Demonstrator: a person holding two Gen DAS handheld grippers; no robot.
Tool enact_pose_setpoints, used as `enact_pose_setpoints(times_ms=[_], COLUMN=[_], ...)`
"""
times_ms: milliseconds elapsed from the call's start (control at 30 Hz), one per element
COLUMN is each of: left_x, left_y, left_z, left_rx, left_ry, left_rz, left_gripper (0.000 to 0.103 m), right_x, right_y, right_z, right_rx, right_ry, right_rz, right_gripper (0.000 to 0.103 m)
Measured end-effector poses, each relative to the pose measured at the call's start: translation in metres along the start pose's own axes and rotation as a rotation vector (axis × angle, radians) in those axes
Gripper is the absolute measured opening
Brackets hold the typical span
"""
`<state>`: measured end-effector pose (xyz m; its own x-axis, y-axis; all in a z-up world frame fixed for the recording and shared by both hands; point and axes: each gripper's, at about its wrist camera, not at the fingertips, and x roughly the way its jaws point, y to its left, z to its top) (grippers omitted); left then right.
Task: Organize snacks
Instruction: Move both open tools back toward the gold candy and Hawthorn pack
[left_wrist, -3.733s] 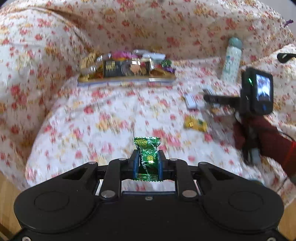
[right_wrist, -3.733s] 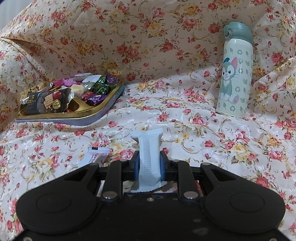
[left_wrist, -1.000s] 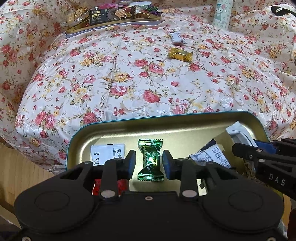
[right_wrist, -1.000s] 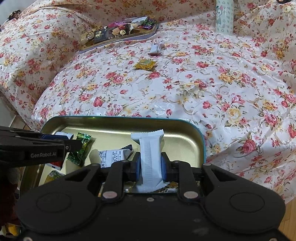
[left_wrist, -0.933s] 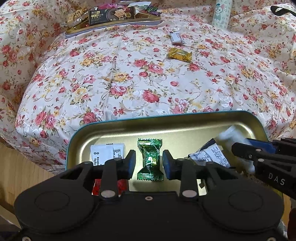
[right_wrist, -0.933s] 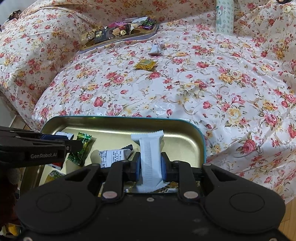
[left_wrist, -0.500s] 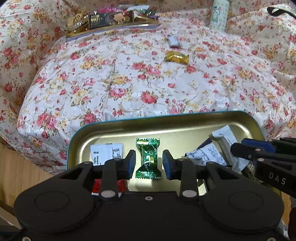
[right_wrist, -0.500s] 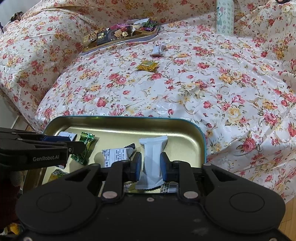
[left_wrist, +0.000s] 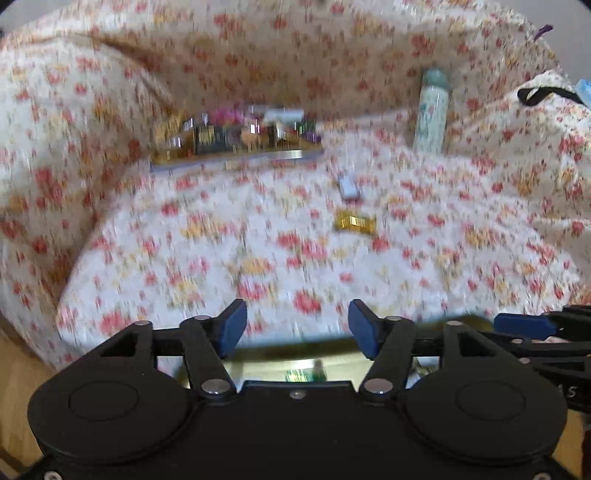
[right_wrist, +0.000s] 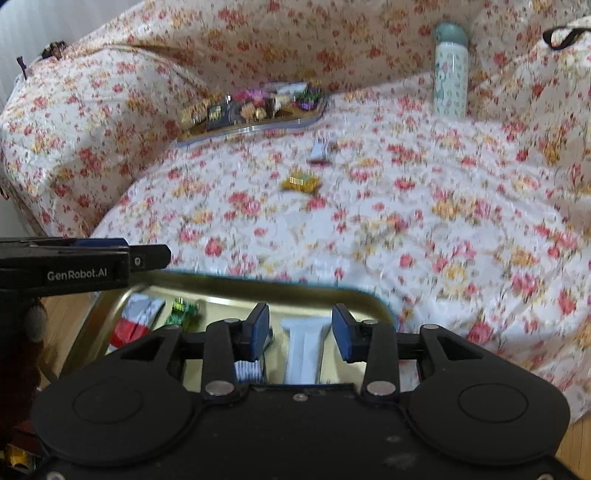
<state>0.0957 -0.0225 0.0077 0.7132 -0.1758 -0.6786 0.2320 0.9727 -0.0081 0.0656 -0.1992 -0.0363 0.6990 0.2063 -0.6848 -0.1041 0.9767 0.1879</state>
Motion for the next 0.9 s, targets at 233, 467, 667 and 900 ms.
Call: enact_pose_setpoints(times_ms=[233,467,667,900], left_x=[0.013,0.044,0.075,0.119], left_y=[-0.001,-0.003,-0.005,-0.006], left_z=[0.027,0.059,0.080,0.090], left_rx=[0.081,0.126,0.179,0.195], left_ry=[-0.127,-0.206,-0.226,-0.176], left_rz=[0.049,0.039,0.040,0.010], left_gripper=[0.068,0.075,0.076,0.076], right_x=[0.003,0.022,0.048,0.081], right_y=[-0.009,-0.021,-0.020,-0.018], right_z=[0.034,0.073,0.093,0.102], right_rx=[-0.043,-0.099,-0.186,-0.262], right_ry=[-0.117,-0.217,-0.251,-0.218], right_rz=[-0.041,-0.075,-0.093,-0.058], right_gripper=[0.051,0.054,0.057,0.058])
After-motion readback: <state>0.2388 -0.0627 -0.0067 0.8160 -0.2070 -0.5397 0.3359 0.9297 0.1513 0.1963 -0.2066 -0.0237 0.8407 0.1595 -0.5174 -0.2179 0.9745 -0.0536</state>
